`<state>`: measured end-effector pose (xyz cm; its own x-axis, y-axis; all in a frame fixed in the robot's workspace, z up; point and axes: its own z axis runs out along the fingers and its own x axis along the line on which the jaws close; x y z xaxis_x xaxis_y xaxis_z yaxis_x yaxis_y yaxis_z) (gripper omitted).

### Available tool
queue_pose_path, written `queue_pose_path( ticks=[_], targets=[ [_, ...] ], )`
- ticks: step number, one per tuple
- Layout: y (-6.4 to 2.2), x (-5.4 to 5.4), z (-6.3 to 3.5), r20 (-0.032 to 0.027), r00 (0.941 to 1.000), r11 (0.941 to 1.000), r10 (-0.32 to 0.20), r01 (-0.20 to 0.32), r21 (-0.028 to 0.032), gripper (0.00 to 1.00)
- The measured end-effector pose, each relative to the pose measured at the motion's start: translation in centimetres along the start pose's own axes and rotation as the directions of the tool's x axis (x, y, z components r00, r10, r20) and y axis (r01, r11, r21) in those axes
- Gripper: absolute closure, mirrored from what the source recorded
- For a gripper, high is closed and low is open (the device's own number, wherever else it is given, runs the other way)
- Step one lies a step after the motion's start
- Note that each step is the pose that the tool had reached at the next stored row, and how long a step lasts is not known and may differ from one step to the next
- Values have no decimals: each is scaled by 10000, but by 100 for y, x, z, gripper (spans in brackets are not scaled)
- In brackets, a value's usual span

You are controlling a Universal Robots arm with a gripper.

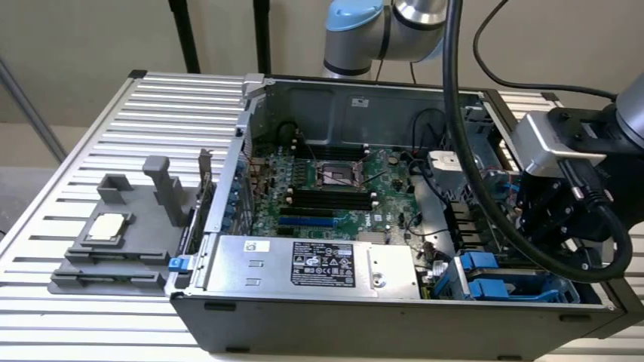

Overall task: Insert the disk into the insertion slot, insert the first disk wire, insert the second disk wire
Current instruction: 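Insert the second disk wire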

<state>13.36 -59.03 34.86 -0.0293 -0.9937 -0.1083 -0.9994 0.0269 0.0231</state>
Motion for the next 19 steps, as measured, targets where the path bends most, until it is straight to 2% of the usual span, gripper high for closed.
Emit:
queue_pose_path(
  ticks=[8, 19],
  targets=[
    [0, 10, 16, 6, 10000, 10000, -3, 3, 0, 83],
    [-6, 15, 56, 59, 10000, 10000, -25, 25, -4, 83]
  ],
)
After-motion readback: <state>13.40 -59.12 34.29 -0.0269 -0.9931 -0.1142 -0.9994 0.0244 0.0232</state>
